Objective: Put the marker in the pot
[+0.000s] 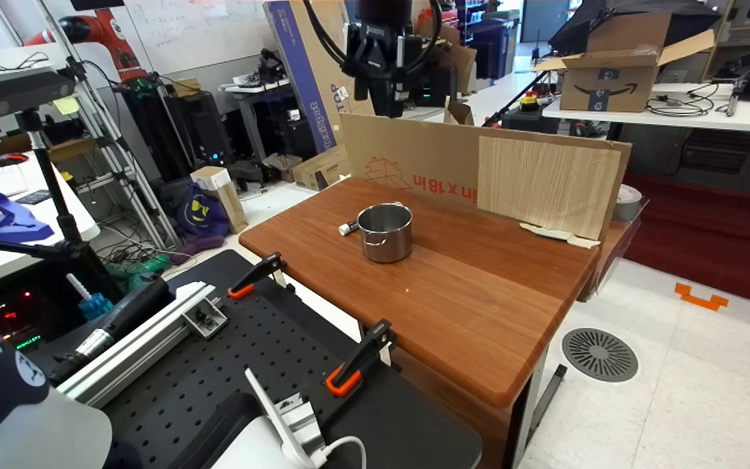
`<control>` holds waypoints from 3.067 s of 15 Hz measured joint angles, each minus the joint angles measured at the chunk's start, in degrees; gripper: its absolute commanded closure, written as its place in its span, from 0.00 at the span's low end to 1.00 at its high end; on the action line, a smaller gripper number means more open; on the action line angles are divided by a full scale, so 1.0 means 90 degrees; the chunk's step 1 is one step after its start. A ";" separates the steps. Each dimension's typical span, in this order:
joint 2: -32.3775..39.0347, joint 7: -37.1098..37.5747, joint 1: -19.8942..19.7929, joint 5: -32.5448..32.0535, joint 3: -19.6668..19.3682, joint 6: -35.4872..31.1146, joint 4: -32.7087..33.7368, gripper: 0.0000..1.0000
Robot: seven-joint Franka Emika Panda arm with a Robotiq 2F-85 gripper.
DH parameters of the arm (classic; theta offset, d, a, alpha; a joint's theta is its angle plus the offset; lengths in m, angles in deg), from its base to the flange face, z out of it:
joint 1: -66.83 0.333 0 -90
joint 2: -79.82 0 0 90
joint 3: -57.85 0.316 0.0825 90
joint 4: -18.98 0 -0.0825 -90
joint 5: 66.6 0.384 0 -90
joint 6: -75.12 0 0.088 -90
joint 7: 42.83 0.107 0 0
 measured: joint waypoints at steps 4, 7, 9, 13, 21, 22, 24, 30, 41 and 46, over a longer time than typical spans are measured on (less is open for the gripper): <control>0.0719 0.0098 0.0180 0.0008 0.0146 -0.0210 0.0448 0.00; 0.1311 0.0144 0.0296 0.0008 0.0224 -0.0213 0.0870 0.00; 0.1640 0.0146 0.0348 0.0005 0.0260 -0.0213 0.1079 0.00; 0.2120 0.0146 0.0406 -0.0005 0.0286 -0.0213 0.1325 0.00; 0.2855 0.0489 0.0664 -0.0258 0.0279 -0.0294 0.1483 0.00; 0.2959 0.0605 0.0718 -0.0309 0.0274 -0.0363 0.1511 0.00; 0.3141 0.0843 0.0820 -0.0437 0.0242 -0.0474 0.1578 0.00; 0.3536 0.1463 0.1111 -0.0885 0.0090 -0.0687 0.1727 0.25; 0.3792 0.1938 0.1360 -0.1364 -0.0131 -0.0754 0.1986 0.99; 0.3814 0.1943 0.1360 -0.1372 -0.0170 -0.0753 0.2031 0.95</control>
